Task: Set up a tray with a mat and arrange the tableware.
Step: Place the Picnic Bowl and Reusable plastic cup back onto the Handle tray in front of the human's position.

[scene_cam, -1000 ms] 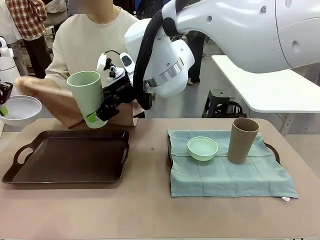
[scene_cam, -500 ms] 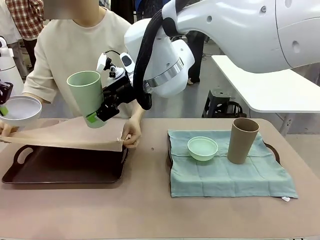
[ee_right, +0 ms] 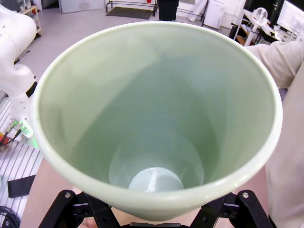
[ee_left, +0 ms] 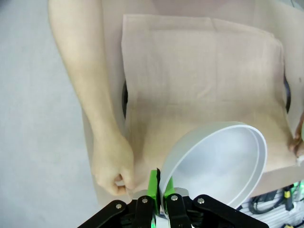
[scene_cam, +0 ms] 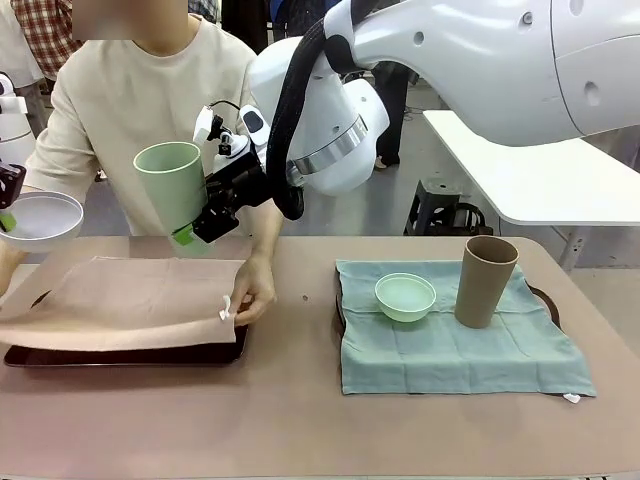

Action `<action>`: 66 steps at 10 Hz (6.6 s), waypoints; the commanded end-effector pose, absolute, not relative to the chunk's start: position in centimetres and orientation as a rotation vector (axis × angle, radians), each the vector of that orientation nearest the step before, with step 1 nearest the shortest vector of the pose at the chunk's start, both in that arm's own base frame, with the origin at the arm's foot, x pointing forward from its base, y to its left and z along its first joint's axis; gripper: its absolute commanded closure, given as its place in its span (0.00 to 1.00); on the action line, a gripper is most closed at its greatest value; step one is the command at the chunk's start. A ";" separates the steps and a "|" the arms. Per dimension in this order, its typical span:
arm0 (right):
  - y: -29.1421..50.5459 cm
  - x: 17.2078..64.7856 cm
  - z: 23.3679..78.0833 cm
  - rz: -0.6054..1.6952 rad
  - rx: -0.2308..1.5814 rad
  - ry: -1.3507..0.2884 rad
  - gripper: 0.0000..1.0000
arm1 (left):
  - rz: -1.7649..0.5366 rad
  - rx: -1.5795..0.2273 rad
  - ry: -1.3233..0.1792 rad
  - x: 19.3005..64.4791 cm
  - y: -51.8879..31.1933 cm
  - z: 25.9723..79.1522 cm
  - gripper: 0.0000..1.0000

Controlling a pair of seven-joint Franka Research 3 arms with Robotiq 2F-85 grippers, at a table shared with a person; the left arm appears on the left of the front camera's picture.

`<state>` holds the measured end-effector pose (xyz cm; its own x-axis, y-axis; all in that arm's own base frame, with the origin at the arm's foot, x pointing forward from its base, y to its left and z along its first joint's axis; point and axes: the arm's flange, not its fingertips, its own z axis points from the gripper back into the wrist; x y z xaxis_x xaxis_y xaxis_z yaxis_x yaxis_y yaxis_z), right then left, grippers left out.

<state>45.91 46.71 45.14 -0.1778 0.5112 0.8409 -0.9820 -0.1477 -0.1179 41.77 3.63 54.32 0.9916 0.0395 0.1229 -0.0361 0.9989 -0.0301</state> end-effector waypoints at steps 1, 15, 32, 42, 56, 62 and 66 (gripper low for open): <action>46.8 46.0 45.3 1.618 0.792 -0.842 0.86 | 0.032 -0.030 -0.130 41.7 3.7 54.5 1.00; 46.5 46.4 44.1 1.597 0.811 -0.829 0.20 | -0.002 -0.042 -0.082 42.6 3.9 52.4 0.95; 47.5 50.9 31.4 1.605 0.972 -0.805 0.19 | -0.034 -0.142 0.055 47.5 0.8 38.7 0.95; 48.3 52.7 26.3 1.588 1.002 -0.759 0.19 | -0.037 -0.181 -0.009 49.4 0.4 34.7 0.95; 38.7 46.7 41.1 1.014 0.454 -0.326 0.00 | -0.238 -0.081 -0.018 43.0 -1.0 45.7 0.32; 34.6 36.7 53.7 0.437 0.106 -0.101 0.00 | -0.314 0.050 -0.064 40.7 -8.0 53.3 0.32; 33.5 33.8 54.9 0.384 0.019 -0.078 0.00 | -0.325 0.019 -0.076 40.6 -8.4 53.5 0.32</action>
<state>33.59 35.04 56.04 0.9211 0.3840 0.0637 -0.3867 0.9215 0.0370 40.27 -8.79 54.28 0.9463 -0.3146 0.0741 0.3131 0.9492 0.0308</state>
